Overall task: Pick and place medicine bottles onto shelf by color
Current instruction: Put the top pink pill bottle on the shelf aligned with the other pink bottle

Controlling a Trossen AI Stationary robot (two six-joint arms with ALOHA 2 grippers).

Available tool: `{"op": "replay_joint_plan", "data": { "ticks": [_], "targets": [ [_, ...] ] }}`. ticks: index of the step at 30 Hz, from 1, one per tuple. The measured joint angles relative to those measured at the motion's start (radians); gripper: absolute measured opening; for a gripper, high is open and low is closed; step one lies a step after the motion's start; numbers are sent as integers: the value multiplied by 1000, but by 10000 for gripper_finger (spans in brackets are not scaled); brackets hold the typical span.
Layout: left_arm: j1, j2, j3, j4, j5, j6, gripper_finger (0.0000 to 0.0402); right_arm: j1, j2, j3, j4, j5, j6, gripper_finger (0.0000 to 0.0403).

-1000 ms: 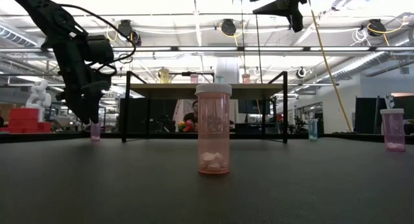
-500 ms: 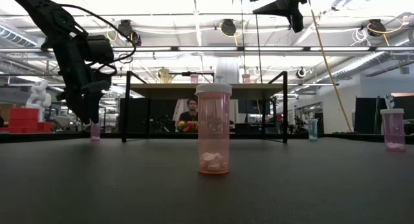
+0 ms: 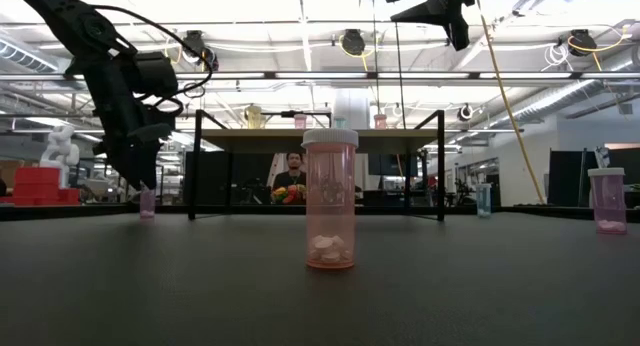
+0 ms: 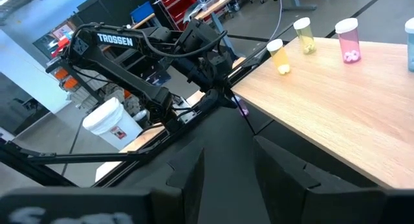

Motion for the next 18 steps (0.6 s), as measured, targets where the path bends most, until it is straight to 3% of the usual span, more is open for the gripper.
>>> {"op": "replay_joint_plan", "data": {
  "ticks": [5,13,18],
  "targets": [
    [-38,0,0,5,-10,20,219,0,0,0,0,-1,2,123],
    [-51,0,0,-2,-44,20,146,0,0,0,0,-25,26,123],
    [-51,0,0,-2,-55,19,125,0,0,0,0,-25,28,123]
  ]
}}
